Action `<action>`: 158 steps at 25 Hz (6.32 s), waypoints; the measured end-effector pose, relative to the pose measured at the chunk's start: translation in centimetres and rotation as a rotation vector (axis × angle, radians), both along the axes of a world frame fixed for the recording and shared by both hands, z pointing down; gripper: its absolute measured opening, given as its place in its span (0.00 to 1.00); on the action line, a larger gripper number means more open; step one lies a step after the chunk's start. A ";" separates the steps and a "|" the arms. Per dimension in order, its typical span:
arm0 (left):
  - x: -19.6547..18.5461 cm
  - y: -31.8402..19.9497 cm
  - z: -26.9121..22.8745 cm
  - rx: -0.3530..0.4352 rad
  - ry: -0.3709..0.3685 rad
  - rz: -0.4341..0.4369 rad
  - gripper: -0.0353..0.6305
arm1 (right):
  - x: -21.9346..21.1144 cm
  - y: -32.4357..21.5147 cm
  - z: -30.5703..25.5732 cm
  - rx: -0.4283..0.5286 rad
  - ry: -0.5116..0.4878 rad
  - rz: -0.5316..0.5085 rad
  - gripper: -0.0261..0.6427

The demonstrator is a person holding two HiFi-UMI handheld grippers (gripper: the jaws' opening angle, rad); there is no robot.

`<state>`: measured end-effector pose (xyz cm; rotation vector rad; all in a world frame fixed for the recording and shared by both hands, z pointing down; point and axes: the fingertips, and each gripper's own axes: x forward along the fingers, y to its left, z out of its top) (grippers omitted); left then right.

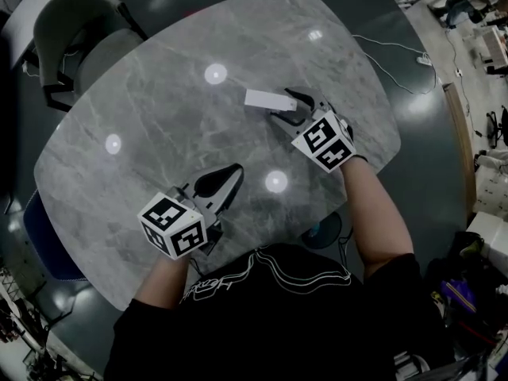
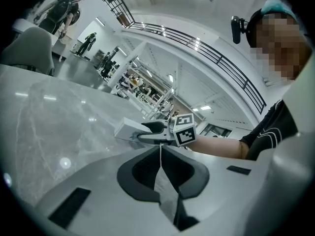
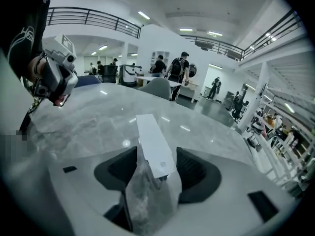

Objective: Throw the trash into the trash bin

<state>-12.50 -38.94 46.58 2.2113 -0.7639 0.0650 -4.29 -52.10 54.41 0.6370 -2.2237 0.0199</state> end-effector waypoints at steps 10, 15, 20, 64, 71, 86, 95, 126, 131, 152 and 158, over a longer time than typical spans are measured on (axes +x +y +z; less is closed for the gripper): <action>0.9 0.4 0.4 -0.016 -0.007 0.002 0.08 | -0.4 0.9 0.5 0.044 -0.004 0.037 0.31; 0.7 1.1 0.6 -0.025 -0.013 0.009 0.08 | -0.6 1.5 -0.9 0.045 -0.077 0.107 0.30; 1.6 2.0 0.7 -0.026 -0.037 0.004 0.08 | 0.8 3.4 -4.2 0.040 -0.227 0.226 0.30; 29.4 43.7 -4.5 0.126 -0.034 0.801 0.08 | 33.7 61.0 -16.3 0.345 -0.330 1.171 0.30; 30.9 41.6 1.4 0.020 -0.118 0.854 0.07 | 35.9 60.1 -9.0 0.203 -0.379 1.284 0.30; 32.4 35.0 18.8 -0.316 -0.324 0.879 0.06 | 37.0 56.9 17.3 -0.320 -0.478 1.481 0.30; 32.0 32.4 23.1 -0.386 -0.431 0.923 0.06 | 36.0 58.2 30.7 -0.696 -0.435 1.523 0.30; 31.6 30.7 20.0 -0.269 -0.327 0.885 0.06 | 31.6 56.3 20.6 -0.472 -0.765 1.444 0.13; 30.1 35.8 15.3 -0.230 -0.239 0.929 0.06 | 28.8 58.6 10.9 -0.307 -0.744 1.359 0.11; 18.3 55.4 -21.0 0.455 0.212 1.068 0.06 | 13.8 74.0 -28.6 0.451 -0.755 1.036 0.10; 16.1 57.4 -25.3 0.562 0.273 1.067 0.06 | 12.1 75.1 -32.4 0.547 -0.773 0.981 0.09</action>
